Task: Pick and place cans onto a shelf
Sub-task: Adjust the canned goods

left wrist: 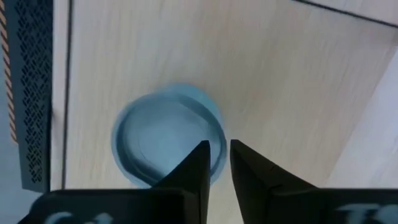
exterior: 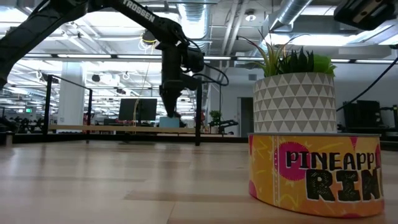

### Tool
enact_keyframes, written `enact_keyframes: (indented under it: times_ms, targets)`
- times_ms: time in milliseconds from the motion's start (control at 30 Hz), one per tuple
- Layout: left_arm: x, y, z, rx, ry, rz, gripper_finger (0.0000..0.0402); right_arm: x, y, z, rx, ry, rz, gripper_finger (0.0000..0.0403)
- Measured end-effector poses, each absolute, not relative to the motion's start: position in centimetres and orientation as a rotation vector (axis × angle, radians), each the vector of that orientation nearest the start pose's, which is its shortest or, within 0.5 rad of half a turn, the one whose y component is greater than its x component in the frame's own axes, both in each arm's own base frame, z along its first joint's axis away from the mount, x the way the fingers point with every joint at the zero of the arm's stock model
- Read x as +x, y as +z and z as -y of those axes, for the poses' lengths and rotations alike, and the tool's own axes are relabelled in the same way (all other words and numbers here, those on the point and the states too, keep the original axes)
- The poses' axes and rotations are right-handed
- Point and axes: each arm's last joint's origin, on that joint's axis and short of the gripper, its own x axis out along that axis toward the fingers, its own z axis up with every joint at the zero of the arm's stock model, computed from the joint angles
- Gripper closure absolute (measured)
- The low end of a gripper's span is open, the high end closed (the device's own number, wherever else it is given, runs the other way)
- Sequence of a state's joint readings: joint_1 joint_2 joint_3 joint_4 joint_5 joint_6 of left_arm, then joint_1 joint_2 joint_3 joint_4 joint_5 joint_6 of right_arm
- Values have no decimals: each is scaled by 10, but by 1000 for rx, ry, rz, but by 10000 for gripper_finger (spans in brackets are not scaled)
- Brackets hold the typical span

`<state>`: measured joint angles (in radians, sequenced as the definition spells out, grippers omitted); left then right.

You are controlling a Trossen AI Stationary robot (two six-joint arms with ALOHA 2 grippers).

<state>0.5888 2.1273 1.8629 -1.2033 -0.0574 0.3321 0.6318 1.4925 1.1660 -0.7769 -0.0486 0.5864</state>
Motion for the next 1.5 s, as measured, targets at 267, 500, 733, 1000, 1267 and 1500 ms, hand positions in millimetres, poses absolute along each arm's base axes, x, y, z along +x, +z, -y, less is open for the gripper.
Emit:
enact_keyframes:
  times_ms: [267,500,733,1000,1267,1500]
  targets:
    - [346,267,-224,-122,227,-1563,347,236,259,-176,185,273,-1203,360]
    - [349,333,-199,-82,236,-1434,347,230,256,-173,195,273,-1287,360]
    - [341,378,-159,-44,244,-1303,347,208,250,-161,319,37,-1587,360]
    - [329,402,-111,-37,215,-1239,347,195,242,-146,170,-361,-1514,360]
    - [296,402,-80,-8,168,-1283,347,183,222,-144,203,-477,-1546,360]
    - [262,385,-64,-65,196,-1343,347,183,206,-144,222,-461,-1527,360]
